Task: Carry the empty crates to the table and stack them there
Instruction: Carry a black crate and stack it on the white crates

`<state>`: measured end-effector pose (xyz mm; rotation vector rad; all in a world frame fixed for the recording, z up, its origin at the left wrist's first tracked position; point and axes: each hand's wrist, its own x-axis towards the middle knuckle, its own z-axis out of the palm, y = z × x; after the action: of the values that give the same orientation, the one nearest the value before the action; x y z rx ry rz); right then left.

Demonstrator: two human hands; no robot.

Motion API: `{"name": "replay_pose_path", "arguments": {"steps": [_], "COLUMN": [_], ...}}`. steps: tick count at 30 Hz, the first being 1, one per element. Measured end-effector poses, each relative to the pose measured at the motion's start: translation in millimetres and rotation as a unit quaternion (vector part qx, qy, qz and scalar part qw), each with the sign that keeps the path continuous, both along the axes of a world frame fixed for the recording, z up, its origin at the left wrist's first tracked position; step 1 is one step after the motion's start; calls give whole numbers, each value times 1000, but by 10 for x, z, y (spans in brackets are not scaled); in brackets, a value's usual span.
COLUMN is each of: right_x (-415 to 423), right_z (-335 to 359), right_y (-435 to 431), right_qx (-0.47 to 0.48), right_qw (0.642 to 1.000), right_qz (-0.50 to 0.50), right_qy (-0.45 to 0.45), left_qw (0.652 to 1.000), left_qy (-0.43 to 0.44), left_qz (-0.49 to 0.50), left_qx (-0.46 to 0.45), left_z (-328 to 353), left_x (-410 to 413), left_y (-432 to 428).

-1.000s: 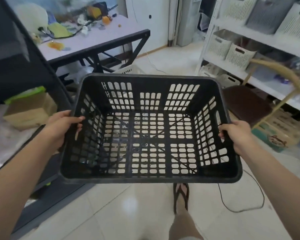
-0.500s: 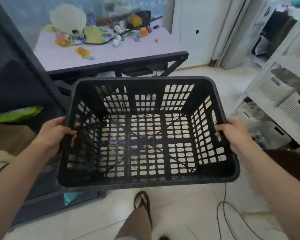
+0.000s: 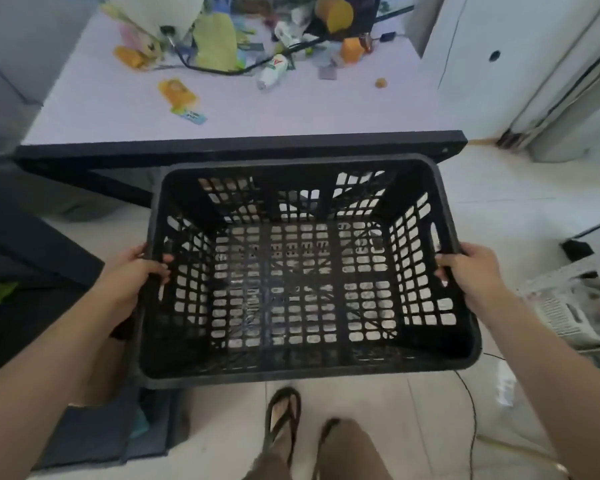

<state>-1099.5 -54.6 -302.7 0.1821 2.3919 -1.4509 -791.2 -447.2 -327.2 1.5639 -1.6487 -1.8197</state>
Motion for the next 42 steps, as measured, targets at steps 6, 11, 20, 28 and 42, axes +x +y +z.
{"name": "replay_pose_path", "arguments": {"steps": [6, 11, 20, 28, 42], "right_x": [-813, -1208, -1335, -1267, -618], "right_z": [-399, -683, -704, -585, -422], "right_y": [-450, -705, -877, -899, -701], "right_qx": [30, 48, 48, 78, 277], "right_qw": [999, 995, 982, 985, 945], "right_qz": [31, 58, 97, 97, 169], "right_qy": [-31, -59, -156, -115, 51], "left_qw": [999, 998, 994, 993, 987], "left_qy": [-23, -45, -88, -114, -157], "left_qz": [15, 4, 59, 17, -16], "left_qx": [32, 42, 17, 1, -22], "left_z": [-336, -574, -725, -605, -298], "left_x": [-701, -988, -1085, -1148, -555], "left_y": [-382, -520, -544, -531, -120]}}
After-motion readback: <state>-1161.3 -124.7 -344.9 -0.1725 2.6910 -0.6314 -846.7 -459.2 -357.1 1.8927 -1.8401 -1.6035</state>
